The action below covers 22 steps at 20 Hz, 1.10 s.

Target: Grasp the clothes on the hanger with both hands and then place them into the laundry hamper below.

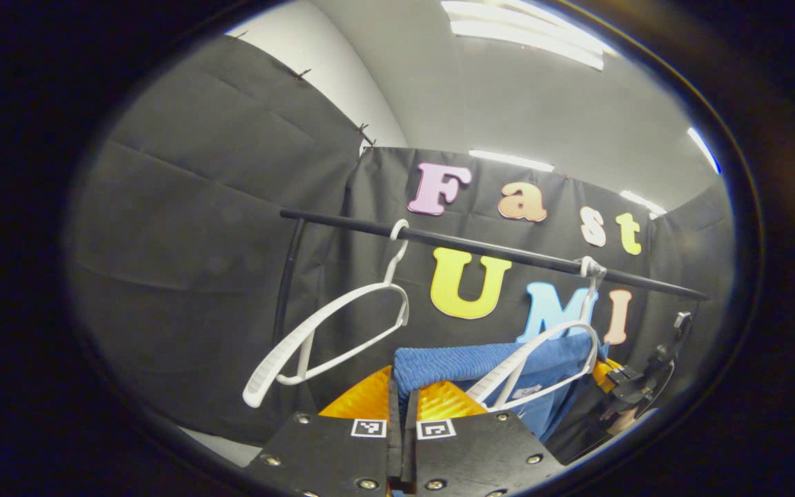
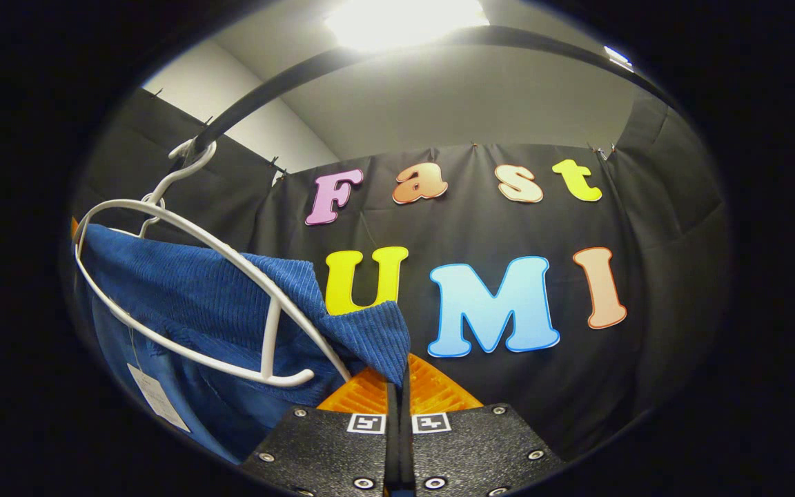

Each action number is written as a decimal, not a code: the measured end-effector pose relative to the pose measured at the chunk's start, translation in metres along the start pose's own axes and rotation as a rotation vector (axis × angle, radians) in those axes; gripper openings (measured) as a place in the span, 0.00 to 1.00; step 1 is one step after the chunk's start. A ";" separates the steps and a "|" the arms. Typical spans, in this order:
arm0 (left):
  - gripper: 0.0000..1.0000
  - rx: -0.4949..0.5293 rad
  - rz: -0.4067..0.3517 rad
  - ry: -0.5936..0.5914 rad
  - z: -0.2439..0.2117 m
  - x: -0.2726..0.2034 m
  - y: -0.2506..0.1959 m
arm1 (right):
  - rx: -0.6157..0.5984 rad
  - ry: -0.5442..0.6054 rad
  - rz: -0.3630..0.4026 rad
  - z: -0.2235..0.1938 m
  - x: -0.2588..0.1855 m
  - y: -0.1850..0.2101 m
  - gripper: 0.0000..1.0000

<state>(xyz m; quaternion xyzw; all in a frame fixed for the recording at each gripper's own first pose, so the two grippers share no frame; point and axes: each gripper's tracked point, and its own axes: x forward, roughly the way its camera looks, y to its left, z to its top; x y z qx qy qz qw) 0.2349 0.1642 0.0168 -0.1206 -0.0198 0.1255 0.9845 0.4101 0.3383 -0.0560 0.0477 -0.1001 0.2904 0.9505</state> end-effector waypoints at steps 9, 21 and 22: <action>0.01 0.111 -0.011 -0.073 0.021 -0.022 0.005 | 0.061 0.002 0.048 0.002 -0.015 0.020 0.00; 0.01 0.072 0.004 -0.092 0.034 -0.015 0.024 | 0.173 -0.015 0.096 0.027 -0.026 0.037 0.00; 0.01 0.060 -0.004 -0.085 0.029 -0.016 0.025 | 0.160 -0.014 0.096 0.028 -0.026 0.036 0.00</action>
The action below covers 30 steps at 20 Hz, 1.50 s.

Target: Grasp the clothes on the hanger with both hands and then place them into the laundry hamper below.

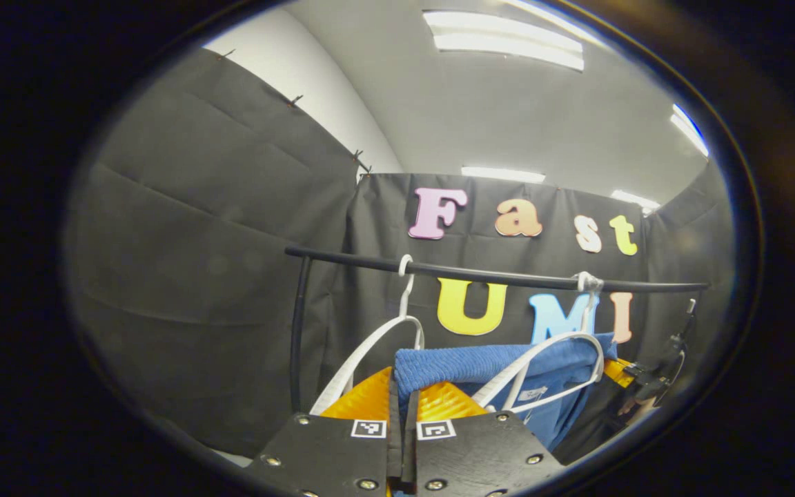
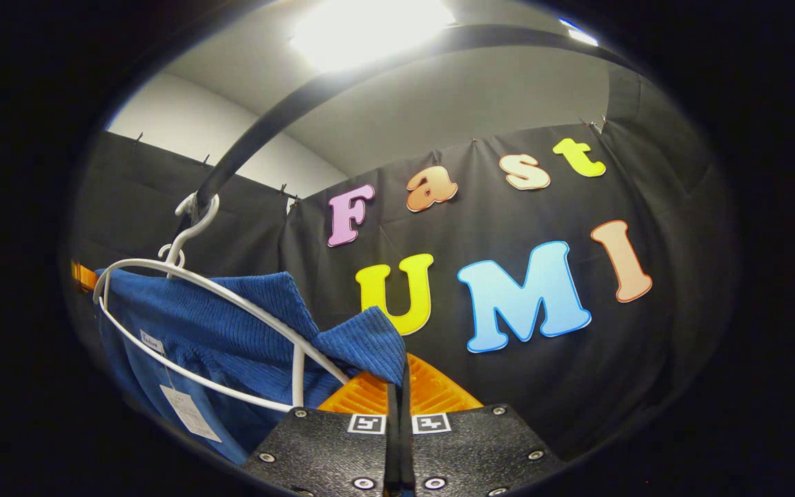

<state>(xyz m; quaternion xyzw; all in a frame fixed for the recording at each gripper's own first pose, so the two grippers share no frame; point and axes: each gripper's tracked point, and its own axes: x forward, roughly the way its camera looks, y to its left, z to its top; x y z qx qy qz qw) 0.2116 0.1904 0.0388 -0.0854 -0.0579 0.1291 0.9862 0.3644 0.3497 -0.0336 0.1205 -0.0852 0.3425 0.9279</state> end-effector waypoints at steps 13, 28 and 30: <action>0.01 -0.123 0.006 0.096 -0.086 -0.032 0.007 | -0.029 0.030 -0.042 -0.019 0.004 -0.022 0.00; 0.00 -0.243 -0.055 0.295 -0.143 -0.089 -0.047 | -0.003 0.312 -0.206 -0.081 -0.133 -0.075 0.00; 0.01 -0.278 -0.064 0.308 -0.141 -0.102 -0.038 | 0.007 0.365 -0.217 -0.082 -0.165 -0.062 0.00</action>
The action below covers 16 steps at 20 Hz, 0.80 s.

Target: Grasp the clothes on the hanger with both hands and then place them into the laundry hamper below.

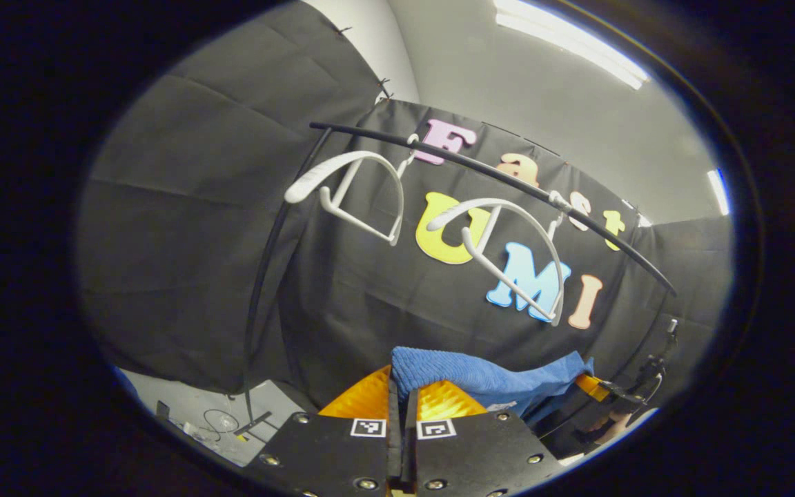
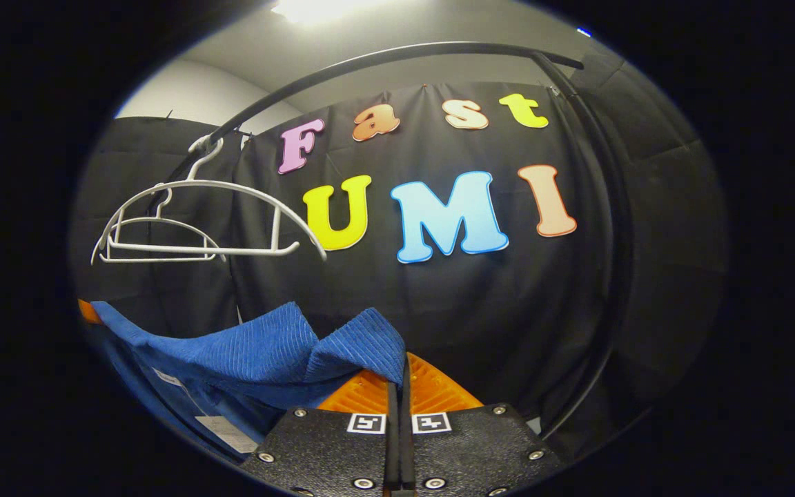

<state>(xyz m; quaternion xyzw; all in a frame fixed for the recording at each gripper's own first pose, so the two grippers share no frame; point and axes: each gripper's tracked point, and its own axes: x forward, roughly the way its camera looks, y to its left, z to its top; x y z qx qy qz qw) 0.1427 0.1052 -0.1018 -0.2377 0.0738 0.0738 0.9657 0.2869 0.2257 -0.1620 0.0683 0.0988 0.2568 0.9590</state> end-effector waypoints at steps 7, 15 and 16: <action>0.05 0.021 -0.141 0.119 -0.011 -0.027 -0.018 | -0.015 0.095 -0.105 -0.008 -0.089 0.033 0.00; 0.05 0.104 -0.376 0.286 -0.049 -0.058 -0.032 | -0.016 0.089 -0.182 -0.002 -0.165 0.099 0.00; 0.01 0.116 -0.385 0.298 -0.052 -0.061 -0.032 | -0.009 0.096 -0.183 -0.005 -0.174 0.107 0.00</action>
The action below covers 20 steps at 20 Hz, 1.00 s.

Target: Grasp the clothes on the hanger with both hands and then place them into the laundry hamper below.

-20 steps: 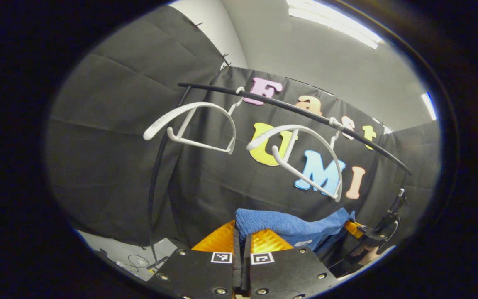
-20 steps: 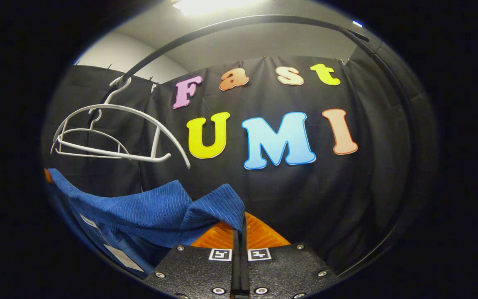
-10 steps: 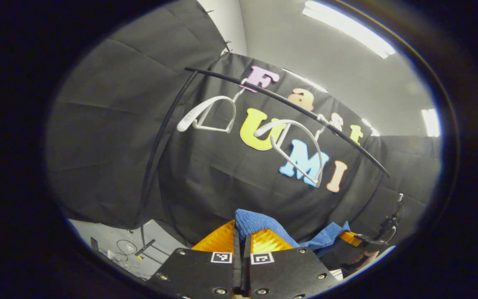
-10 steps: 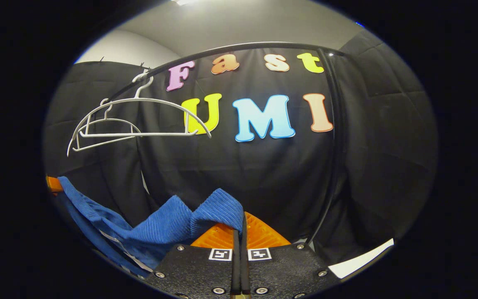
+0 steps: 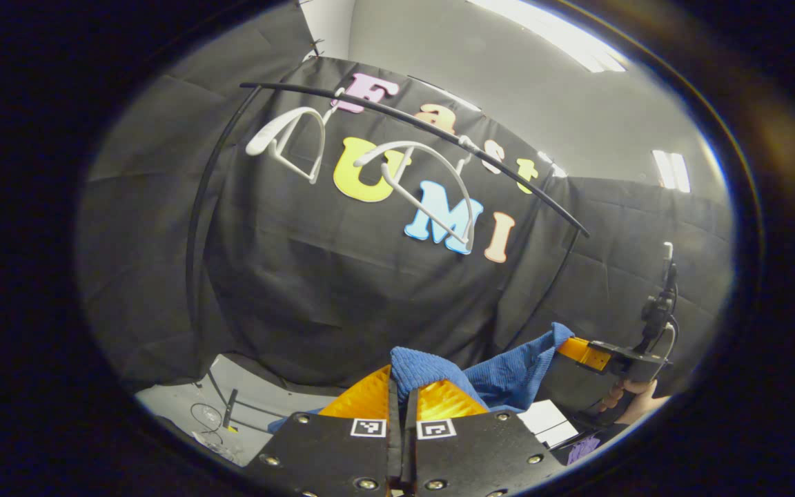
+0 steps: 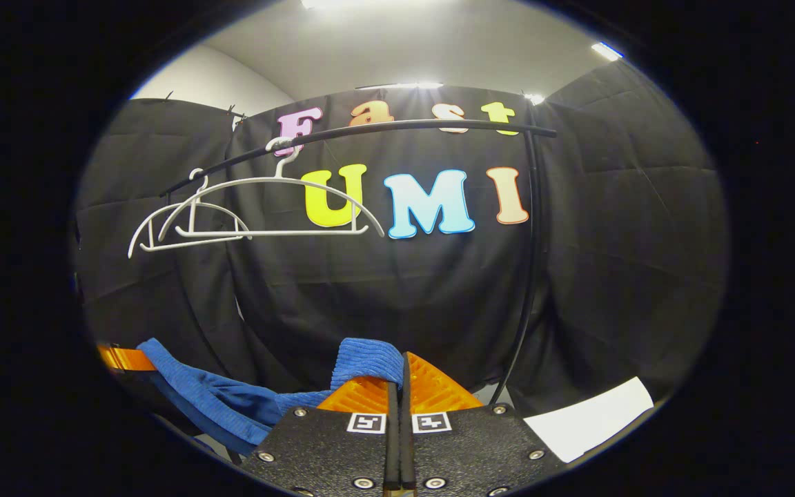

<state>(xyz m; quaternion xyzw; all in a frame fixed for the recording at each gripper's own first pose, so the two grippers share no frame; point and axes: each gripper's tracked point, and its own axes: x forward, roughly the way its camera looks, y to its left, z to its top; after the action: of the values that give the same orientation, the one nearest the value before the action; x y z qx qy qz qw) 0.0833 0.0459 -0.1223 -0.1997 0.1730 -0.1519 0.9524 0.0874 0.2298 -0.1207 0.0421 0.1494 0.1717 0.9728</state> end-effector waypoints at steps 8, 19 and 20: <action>0.05 0.025 -0.006 0.083 -0.030 -0.002 -0.025 | 0.086 0.081 0.117 -0.034 -0.038 0.025 0.00; 0.01 -0.037 0.223 0.241 -0.135 0.012 -0.032 | 0.196 0.292 0.191 -0.129 -0.050 -0.007 0.00; 0.01 -0.031 0.231 0.256 -0.143 0.018 -0.029 | 0.192 0.315 0.173 -0.137 -0.049 -0.012 0.00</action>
<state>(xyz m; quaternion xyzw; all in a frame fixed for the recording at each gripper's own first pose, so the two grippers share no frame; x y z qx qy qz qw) 0.0372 -0.0324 -0.2374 -0.1723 0.3168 -0.0631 0.9306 0.0058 0.2060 -0.2391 0.1201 0.3113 0.2441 0.9105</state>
